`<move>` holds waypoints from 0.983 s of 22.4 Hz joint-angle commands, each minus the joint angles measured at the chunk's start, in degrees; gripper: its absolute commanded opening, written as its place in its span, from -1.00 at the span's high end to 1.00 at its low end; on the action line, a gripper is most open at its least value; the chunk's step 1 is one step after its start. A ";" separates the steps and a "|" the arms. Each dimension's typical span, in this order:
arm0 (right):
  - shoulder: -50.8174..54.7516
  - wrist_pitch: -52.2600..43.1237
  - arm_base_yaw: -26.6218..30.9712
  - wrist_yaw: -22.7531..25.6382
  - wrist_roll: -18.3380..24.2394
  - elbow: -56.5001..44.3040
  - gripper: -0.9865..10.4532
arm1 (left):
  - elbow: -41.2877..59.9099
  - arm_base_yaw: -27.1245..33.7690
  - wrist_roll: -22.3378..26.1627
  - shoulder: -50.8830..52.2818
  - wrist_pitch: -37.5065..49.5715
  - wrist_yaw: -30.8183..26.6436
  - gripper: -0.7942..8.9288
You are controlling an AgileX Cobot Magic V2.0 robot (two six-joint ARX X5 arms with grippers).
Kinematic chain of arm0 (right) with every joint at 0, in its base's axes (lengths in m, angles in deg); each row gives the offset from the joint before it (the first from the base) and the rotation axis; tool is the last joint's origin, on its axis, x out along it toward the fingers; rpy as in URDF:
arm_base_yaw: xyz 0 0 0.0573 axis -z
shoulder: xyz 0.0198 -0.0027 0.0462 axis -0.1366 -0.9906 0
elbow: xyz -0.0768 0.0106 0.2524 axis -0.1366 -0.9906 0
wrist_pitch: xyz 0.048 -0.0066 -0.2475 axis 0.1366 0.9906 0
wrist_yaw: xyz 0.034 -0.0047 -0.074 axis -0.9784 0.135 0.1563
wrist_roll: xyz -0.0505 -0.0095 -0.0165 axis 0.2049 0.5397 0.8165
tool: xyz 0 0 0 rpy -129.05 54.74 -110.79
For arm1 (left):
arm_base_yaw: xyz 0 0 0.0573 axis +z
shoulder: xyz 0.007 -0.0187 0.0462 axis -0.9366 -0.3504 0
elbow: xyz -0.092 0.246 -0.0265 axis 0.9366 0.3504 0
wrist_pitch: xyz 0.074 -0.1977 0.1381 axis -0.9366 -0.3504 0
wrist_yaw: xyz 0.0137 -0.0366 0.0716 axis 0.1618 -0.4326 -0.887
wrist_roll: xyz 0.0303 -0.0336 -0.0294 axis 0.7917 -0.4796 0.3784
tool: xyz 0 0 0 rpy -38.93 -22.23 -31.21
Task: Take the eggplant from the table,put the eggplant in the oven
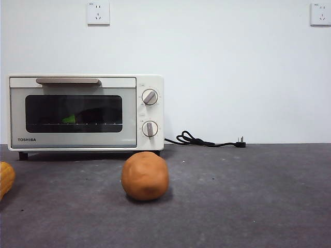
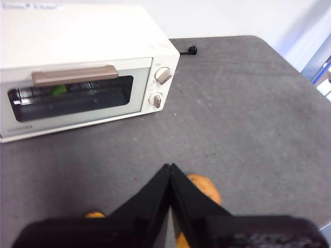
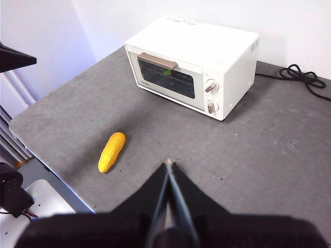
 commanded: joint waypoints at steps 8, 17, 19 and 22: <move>0.04 1.27 -0.04 0.28 -0.09 -0.35 0.83 | 0.20 -0.04 -4.52 0.15 -3.06 -1.29 0.84; 0.04 1.27 -0.04 0.28 -0.09 -0.35 0.83 | 0.20 -0.04 -2.67 0.26 0.22 -0.92 0.84; 0.04 1.29 -0.04 0.26 -0.09 -0.35 0.83 | 0.20 0.04 0.44 1.33 2.12 -1.22 0.84; 0.04 1.29 -0.04 0.26 -0.09 -0.35 0.83 | 0.33 0.92 6.08 4.42 7.80 -1.03 0.84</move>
